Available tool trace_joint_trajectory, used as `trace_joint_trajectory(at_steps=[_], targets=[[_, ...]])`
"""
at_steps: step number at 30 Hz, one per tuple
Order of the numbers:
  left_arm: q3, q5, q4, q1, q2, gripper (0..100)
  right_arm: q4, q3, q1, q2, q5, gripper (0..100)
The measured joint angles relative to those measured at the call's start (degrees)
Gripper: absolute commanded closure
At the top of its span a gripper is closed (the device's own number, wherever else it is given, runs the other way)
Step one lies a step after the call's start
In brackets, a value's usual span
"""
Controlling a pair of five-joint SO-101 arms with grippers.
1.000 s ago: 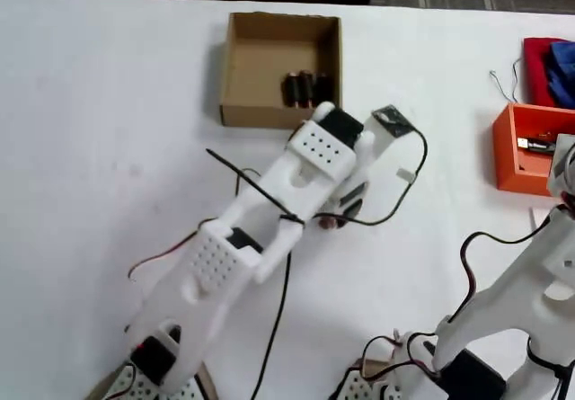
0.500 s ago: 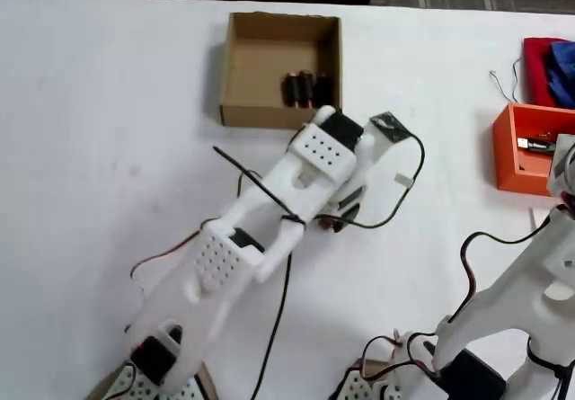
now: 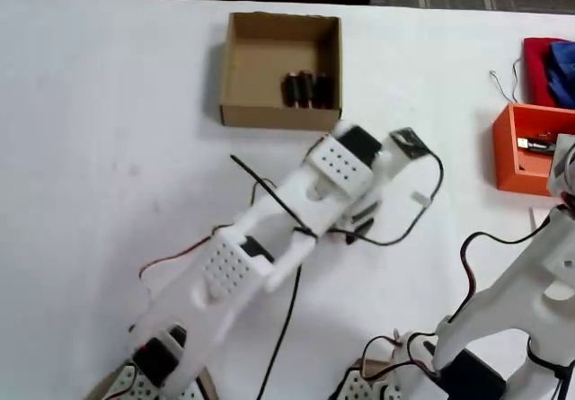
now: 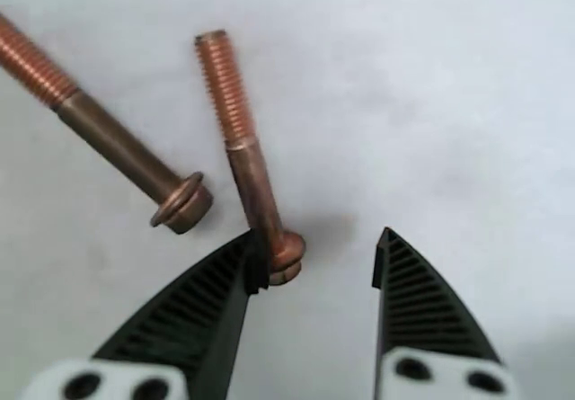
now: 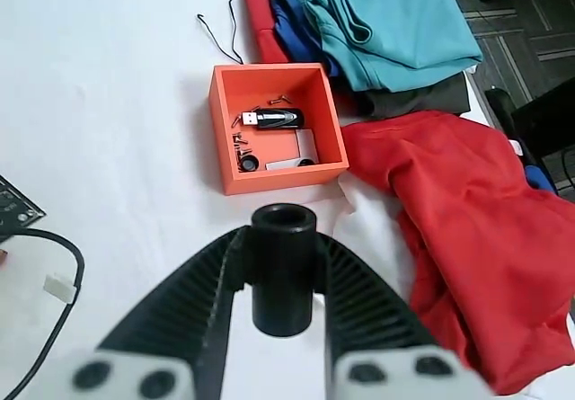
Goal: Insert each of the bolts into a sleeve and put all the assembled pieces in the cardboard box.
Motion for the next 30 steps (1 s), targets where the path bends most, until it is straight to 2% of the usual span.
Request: trace_joint_trajectory(at_steps=[20,24,30], targets=[[-0.62,-2.64,-1.32,-2.9,5.19,88,0.0,0.0,0.0,0.0,0.0,97.8],[-0.62,-2.64,-1.14,-2.9,5.19,98,0.0,0.0,0.0,0.0,0.0,97.8],[-0.44,-5.98,0.88,-2.64,4.92,97,0.0,0.0,0.0,0.0,0.0,97.8]])
